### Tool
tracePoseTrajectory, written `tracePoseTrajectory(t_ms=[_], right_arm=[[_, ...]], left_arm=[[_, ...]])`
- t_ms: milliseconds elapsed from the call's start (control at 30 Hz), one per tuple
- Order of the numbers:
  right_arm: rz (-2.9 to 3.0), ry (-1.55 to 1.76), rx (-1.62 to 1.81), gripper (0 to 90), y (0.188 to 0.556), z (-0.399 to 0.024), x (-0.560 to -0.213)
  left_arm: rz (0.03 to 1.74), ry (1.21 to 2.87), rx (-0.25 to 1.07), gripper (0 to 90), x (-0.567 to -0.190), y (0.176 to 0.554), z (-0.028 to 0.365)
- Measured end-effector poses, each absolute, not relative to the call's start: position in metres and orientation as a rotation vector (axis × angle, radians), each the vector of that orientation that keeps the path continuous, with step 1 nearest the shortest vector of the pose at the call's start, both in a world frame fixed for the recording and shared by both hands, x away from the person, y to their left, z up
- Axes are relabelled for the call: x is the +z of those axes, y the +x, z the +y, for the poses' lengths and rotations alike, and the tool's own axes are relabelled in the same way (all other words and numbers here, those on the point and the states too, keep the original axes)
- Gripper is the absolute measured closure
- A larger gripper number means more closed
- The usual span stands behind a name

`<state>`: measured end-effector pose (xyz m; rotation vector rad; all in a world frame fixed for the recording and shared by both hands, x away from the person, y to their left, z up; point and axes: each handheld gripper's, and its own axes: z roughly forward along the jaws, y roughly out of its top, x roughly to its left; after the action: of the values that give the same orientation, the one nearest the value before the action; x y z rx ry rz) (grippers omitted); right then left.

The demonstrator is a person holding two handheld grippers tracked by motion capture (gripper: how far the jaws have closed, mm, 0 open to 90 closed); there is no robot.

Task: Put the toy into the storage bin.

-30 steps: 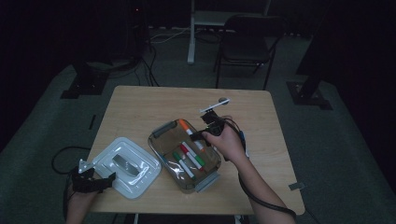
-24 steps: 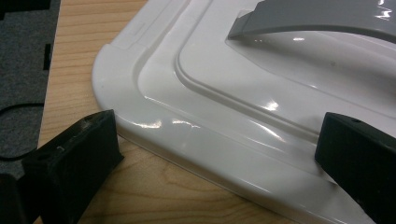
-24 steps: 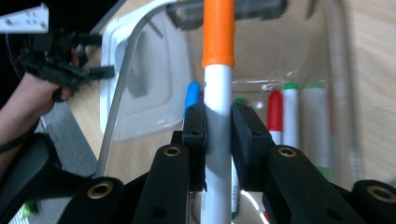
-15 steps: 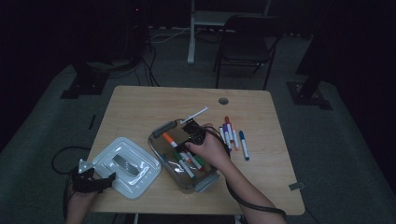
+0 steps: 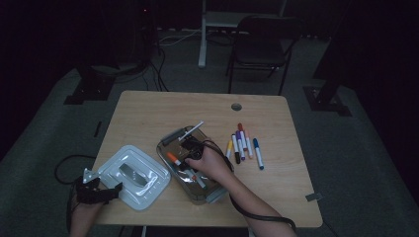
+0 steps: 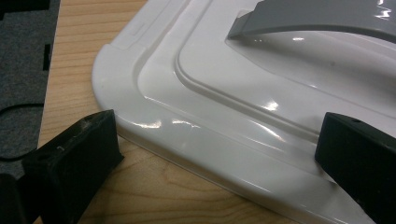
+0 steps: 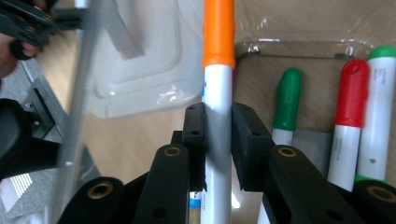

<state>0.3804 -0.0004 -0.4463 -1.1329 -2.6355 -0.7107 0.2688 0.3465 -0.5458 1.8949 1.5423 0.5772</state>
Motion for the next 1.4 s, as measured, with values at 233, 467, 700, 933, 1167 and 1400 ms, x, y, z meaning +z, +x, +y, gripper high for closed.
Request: tracePoseTrajectory(t_ms=[233, 467, 700, 933, 1167, 1400], right_arm=[[-2.663, -1.137, -0.591, 76.5, 0.383, 0.015, -0.464], [-2.673, -1.126, -0.484, 76.5, 0.385, 0.022, -0.476], [-2.684, -1.105, -0.379, 75.8, 0.385, 0.025, -0.482], [-2.689, -1.111, -0.401, 71.1, 0.387, 0.020, -0.480], [-2.724, -1.105, -0.547, 61.8, 0.387, 0.007, -0.461], [-2.706, -1.101, -0.737, 57.9, 0.383, -0.021, -0.429]], left_arm=[[1.540, 1.895, 0.577, 0.5, -0.546, 0.269, 0.347], [1.539, 1.895, 0.576, 0.5, -0.546, 0.269, 0.347], [1.538, 1.895, 0.576, 0.5, -0.546, 0.269, 0.347], [1.537, 1.896, 0.575, 0.5, -0.546, 0.269, 0.347], [1.537, 1.896, 0.575, 0.4, -0.546, 0.269, 0.347], [1.538, 1.894, 0.576, 0.4, -0.546, 0.269, 0.347]])
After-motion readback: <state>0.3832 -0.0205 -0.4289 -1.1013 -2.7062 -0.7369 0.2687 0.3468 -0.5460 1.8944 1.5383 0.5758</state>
